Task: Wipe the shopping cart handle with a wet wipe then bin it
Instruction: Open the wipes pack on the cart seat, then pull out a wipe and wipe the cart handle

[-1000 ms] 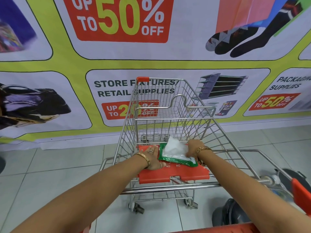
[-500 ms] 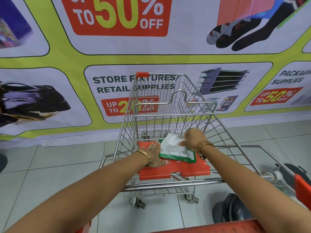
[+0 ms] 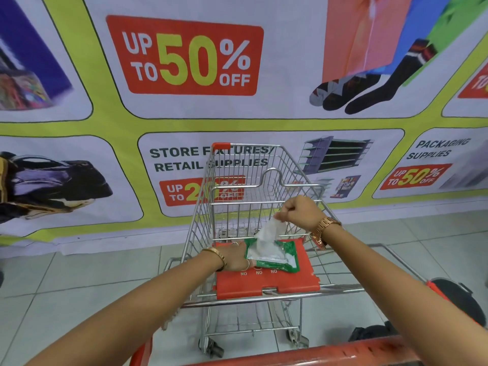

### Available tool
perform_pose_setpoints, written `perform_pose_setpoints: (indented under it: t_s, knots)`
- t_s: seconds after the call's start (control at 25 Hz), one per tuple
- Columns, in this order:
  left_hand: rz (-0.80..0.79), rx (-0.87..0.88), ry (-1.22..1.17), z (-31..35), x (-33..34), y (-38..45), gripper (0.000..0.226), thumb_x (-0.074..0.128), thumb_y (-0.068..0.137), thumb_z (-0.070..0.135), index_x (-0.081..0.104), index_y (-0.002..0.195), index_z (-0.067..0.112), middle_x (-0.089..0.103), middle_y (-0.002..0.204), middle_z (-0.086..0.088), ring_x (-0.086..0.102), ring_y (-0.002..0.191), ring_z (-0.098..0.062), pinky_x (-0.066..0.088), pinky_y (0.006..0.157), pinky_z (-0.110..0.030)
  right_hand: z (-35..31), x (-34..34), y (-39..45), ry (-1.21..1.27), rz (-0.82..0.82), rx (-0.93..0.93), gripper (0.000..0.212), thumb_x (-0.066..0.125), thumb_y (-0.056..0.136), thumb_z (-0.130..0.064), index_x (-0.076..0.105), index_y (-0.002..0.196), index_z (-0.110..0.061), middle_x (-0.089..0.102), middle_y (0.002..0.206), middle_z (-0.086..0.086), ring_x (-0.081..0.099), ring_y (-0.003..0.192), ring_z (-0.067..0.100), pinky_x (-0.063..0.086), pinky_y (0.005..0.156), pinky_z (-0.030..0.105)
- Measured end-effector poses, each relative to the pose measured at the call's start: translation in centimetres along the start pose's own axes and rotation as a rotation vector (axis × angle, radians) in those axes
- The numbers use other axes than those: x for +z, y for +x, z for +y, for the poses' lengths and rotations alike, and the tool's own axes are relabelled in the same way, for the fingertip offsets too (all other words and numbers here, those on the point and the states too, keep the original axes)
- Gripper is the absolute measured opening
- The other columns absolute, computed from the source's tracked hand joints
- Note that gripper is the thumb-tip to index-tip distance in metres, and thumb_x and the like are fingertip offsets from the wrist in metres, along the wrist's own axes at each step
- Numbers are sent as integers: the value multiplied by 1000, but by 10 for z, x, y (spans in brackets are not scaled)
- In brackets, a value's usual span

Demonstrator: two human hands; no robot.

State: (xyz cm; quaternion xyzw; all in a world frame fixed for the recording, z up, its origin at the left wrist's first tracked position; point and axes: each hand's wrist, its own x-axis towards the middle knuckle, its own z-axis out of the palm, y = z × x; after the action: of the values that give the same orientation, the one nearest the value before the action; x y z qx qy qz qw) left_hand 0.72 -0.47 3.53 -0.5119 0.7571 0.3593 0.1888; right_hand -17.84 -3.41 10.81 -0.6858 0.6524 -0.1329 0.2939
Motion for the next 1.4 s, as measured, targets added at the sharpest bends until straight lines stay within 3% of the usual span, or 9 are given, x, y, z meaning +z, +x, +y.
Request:
perform_pose_setpoints:
  t_s: [0.12,0.24,0.36,0.52,0.72,0.88,0.96,1.12,1.4]
  knots:
    - [195,105,-171,6,-13,-23,60,46,92,41,36,139,5,45,142,-15,48,123,-27,39,104,-38,-14,-12,-10,-3,7,-37,34,66,84,-23,53,54,-11,57,55,-3,52,40,-4,39,45,11]
    - [369,191,-407,15,-26,-48,60,59,85,42,48,133,8,53,136,-8,50,125,-23,40,103,-32,-23,-16,-18,49,71,-33,35,66,83,-27,51,58,-9,54,52,1,52,35,-7,41,47,16]
    - [497,224,-466,23,-34,-65,34,67,79,39,62,99,11,61,102,-5,59,100,-21,47,90,-33,-33,-19,-32,88,125,-24,36,65,84,-29,52,56,-11,54,47,-2,49,29,-5,40,42,11]
    - [671,239,-583,34,-40,-81,19,71,78,26,58,75,13,52,73,-1,48,68,-14,46,67,-28,-44,-23,-43,153,157,-61,44,64,85,-27,47,46,-15,56,44,-8,48,26,-6,39,41,11]
    - [862,176,-588,50,-48,-86,47,73,76,14,36,47,20,31,49,4,28,47,-8,29,44,-12,-50,-26,-49,187,179,-85,47,63,86,-30,46,44,-19,55,44,-4,49,27,-6,37,41,9]
    - [875,140,-427,50,-52,-86,27,65,84,13,62,60,1,49,51,-8,34,48,-8,38,60,-24,-39,-28,-51,144,205,-61,49,62,85,-32,46,41,-18,51,30,-6,47,26,-3,41,47,15]
    - [881,162,-373,47,-54,-84,23,62,86,10,66,68,-4,66,74,-22,49,58,-20,45,74,-32,-31,-29,-52,135,193,-49,50,61,87,-30,45,42,-16,52,28,-9,48,26,-4,41,46,15]
    - [874,181,-305,40,-55,-72,19,54,87,2,72,88,-2,74,93,-16,64,91,-29,46,97,-36,-21,-29,-55,103,157,-60,51,58,89,-28,41,43,-16,56,50,-6,50,29,-8,37,38,5]
    - [901,137,-359,32,-59,-63,22,55,87,1,71,102,-3,72,108,-17,64,103,-26,41,83,-20,-1,-41,-56,87,248,0,52,55,91,-29,36,44,-17,41,47,2,42,36,6,33,41,15]
